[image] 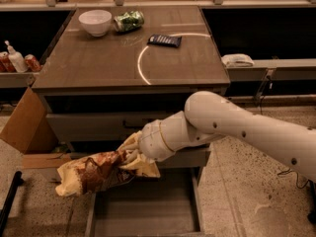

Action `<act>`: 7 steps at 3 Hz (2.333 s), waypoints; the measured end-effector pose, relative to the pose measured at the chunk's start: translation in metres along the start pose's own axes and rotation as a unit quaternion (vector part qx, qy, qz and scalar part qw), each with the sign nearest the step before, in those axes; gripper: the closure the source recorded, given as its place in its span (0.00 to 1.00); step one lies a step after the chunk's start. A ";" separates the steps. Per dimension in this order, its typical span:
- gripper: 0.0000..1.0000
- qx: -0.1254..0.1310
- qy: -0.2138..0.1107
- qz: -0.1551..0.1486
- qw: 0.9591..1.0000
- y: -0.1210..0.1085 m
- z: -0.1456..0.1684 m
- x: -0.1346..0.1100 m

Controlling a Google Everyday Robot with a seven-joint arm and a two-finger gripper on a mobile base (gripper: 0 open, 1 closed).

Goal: Place brown chip bag into bottom drawer

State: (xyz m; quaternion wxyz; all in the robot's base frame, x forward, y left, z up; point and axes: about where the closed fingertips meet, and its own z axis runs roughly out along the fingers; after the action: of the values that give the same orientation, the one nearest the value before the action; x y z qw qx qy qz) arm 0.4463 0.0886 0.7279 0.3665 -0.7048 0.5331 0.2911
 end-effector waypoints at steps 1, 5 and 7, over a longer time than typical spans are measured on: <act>1.00 -0.003 -0.004 0.005 1.000 0.001 0.004 0.005; 1.00 0.091 0.060 0.023 0.994 0.034 0.064 0.141; 1.00 0.094 0.036 0.035 0.994 0.037 0.083 0.160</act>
Offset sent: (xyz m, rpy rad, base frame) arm 0.0022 -0.0012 -0.0168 -0.0307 -0.0028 -0.0236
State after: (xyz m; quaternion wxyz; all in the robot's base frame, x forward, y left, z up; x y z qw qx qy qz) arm 0.4506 0.0647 0.5452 0.4017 -0.6582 0.5949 0.2268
